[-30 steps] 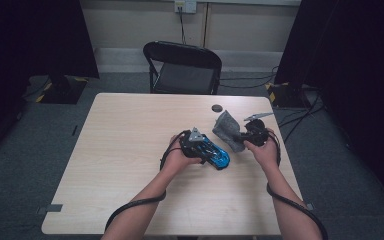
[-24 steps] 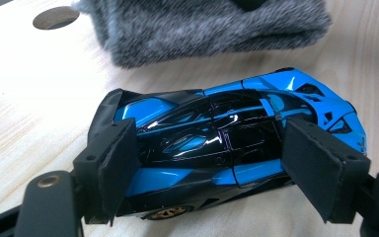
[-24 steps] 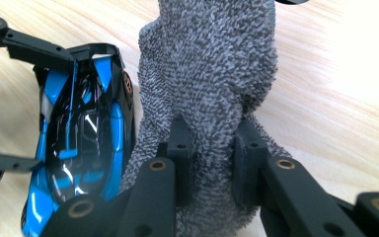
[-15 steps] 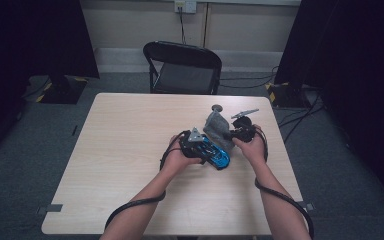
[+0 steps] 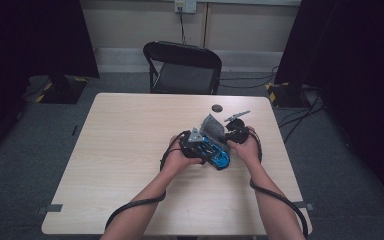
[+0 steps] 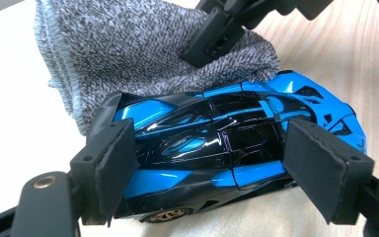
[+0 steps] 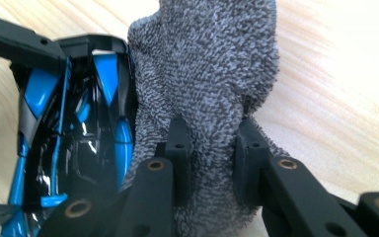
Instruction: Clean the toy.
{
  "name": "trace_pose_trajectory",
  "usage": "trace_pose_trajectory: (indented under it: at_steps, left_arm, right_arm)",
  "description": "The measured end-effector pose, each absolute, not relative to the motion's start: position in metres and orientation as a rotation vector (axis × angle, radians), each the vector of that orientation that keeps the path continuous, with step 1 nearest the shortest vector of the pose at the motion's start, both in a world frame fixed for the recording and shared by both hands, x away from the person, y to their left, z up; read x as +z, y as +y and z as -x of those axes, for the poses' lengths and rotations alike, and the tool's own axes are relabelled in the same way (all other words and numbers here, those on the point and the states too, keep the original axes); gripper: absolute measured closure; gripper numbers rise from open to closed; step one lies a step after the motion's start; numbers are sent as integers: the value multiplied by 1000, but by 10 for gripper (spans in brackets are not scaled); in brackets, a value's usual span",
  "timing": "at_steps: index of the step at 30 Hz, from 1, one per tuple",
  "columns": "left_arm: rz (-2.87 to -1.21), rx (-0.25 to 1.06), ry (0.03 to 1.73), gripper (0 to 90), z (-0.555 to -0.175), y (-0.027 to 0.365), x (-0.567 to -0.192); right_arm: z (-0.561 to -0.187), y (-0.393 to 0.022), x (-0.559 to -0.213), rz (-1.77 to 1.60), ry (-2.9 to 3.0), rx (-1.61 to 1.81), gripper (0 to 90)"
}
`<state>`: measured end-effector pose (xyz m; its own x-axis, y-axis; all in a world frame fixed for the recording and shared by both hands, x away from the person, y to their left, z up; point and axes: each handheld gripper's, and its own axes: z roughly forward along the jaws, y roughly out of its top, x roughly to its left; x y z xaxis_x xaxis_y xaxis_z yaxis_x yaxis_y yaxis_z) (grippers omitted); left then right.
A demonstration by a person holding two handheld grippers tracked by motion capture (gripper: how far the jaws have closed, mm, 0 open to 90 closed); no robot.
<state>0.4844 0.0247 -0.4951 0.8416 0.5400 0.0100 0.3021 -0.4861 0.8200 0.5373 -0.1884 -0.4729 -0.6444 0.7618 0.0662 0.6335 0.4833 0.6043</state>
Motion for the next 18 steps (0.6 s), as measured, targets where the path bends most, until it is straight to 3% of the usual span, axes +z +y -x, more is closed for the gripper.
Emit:
trace_pose_trajectory:
  at_steps: [18]
  left_arm:
    - [-2112,327,608,212,-484,24,-495]
  right_arm:
    - [-527,-203,-474,-1144,2558,906,727]
